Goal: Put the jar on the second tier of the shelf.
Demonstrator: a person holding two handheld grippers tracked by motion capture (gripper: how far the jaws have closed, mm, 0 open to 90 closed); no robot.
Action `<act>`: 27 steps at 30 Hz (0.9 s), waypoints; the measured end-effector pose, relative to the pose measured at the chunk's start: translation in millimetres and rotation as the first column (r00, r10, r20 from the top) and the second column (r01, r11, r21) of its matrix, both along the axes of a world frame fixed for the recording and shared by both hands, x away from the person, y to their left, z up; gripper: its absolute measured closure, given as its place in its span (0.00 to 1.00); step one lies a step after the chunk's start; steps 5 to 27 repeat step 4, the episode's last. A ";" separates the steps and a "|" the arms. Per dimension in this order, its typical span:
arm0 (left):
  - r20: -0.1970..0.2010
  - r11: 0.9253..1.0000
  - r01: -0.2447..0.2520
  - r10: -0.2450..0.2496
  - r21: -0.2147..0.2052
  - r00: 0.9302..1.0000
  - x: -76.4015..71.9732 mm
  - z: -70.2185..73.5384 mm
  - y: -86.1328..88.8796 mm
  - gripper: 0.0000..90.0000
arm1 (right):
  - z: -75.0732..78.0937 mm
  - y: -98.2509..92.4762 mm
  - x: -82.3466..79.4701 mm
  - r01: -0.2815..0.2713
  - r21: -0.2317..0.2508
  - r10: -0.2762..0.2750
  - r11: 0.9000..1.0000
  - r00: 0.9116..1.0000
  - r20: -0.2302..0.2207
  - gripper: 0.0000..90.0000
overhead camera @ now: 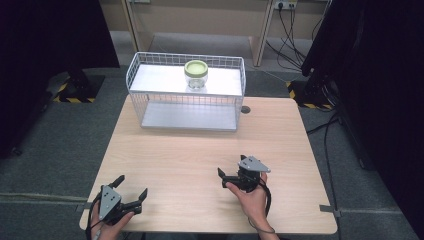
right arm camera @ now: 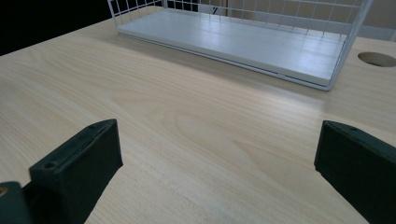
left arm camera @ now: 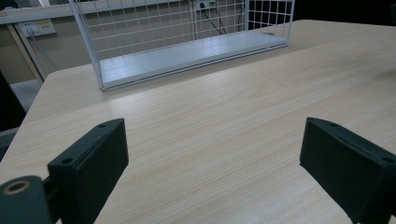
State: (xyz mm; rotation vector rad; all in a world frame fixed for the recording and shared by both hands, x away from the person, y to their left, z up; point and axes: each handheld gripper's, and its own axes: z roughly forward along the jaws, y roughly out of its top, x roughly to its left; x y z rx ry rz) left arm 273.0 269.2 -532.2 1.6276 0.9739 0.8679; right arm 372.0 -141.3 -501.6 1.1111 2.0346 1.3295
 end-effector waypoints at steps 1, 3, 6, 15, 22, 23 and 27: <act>-0.001 1.000 0.000 0.000 0.000 1.000 0.1 0.0 0.0 0.08 | -1.3 -0.8 -0.8 0.000 0.001 0.000 1.000 1.000 0.000 0.01; -0.001 1.000 0.000 0.000 0.000 1.000 0.2 0.0 0.0 0.08 | -2.7 -1.8 -2.2 0.002 0.006 -0.002 1.000 1.000 -0.001 0.01; -0.001 1.000 0.000 0.000 -0.001 1.000 0.2 0.0 0.0 0.08 | -2.8 -1.9 -2.5 0.001 0.011 -0.001 1.000 1.000 0.000 0.01; -0.001 1.000 0.000 0.000 -0.001 1.000 0.2 0.0 0.0 0.08 | -2.8 -1.9 -2.5 0.001 0.011 -0.001 1.000 1.000 0.000 0.01; -0.001 1.000 0.000 0.000 -0.001 1.000 0.2 0.0 0.0 0.08 | -2.8 -1.9 -2.5 0.001 0.011 -0.001 1.000 1.000 0.000 0.01; -0.001 1.000 0.000 0.000 -0.001 1.000 0.2 0.0 0.0 0.08 | -2.8 -1.9 -2.5 0.001 0.011 -0.001 1.000 1.000 0.000 0.01; -0.001 1.000 0.000 0.000 -0.001 1.000 0.2 0.0 0.0 0.08 | -2.8 -1.9 -2.5 0.001 0.011 -0.001 1.000 1.000 0.000 0.01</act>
